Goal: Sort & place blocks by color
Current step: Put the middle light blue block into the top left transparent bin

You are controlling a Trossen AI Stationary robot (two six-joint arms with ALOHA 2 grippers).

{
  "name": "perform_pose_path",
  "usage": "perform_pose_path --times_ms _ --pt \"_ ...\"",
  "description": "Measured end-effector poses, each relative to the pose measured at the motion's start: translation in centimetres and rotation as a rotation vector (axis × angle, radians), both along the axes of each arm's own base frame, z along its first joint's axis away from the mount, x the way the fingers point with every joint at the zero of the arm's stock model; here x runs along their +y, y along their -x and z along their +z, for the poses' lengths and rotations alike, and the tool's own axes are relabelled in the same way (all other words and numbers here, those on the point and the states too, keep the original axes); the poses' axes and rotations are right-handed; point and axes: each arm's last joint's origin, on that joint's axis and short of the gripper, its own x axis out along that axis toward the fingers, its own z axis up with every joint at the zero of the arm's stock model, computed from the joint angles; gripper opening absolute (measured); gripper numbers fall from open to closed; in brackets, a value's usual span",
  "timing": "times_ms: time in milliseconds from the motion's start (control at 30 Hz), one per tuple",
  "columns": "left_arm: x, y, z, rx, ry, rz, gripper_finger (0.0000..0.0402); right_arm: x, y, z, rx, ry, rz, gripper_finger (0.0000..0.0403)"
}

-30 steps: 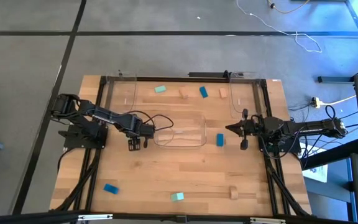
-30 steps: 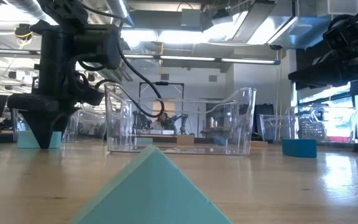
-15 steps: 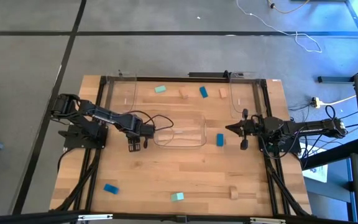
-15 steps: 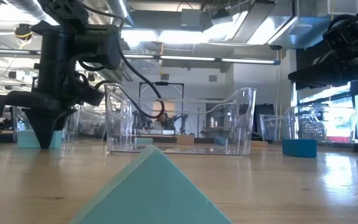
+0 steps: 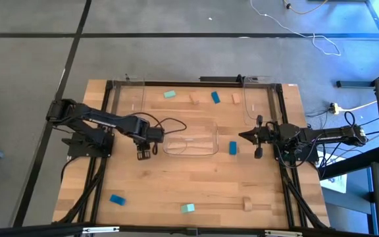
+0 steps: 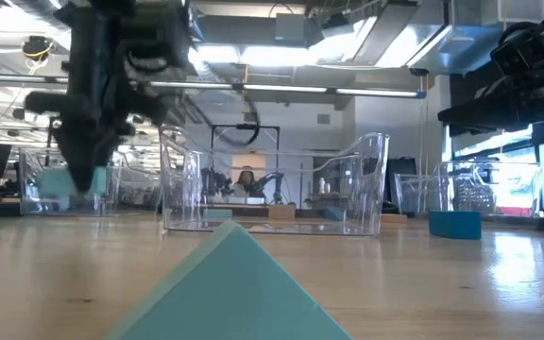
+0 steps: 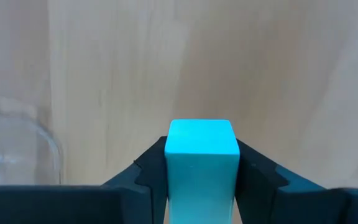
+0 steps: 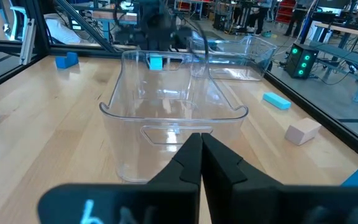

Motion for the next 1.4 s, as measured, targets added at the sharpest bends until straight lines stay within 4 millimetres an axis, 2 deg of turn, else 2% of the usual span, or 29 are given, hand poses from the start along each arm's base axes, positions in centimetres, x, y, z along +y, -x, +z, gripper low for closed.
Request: perform_pose_path --times_ms 233,367,567,700,833,1133,1300,1400 --pt "0.0 -0.9 5.1 -0.103 0.011 0.066 0.0128 0.0 0.0 0.0 0.001 0.001 0.0 0.001" --pt "0.8 -1.4 8.3 -0.174 -0.01 0.159 0.0128 0.0 0.0 0.0 0.001 0.007 0.001 0.001" --pt "3.6 -1.9 12.0 -0.286 -0.072 0.35 0.0128 0.0 0.0 0.0 -0.005 -0.038 -0.007 0.001" --pt "5.8 -1.3 13.3 -0.291 -0.115 0.455 0.0128 0.0 0.1 0.5 0.006 -0.063 -0.014 0.001" --pt "8.1 -0.6 13.4 -0.277 -0.126 0.571 0.0128 -0.2 0.4 2.4 0.035 -0.098 -0.09 0.001" --pt "13.3 2.2 12.8 -0.201 -0.189 0.75 0.0128 -0.6 1.5 8.7 0.129 -0.149 -0.231 0.001" --pt "16.3 4.8 11.2 -0.134 -0.196 0.898 0.0128 -0.7 0.8 11.9 0.187 -0.114 -0.289 0.001" --pt "17.7 5.9 9.6 -0.117 -0.191 0.937 0.0128 -0.7 0.1 13.4 0.226 -0.105 -0.294 0.001"
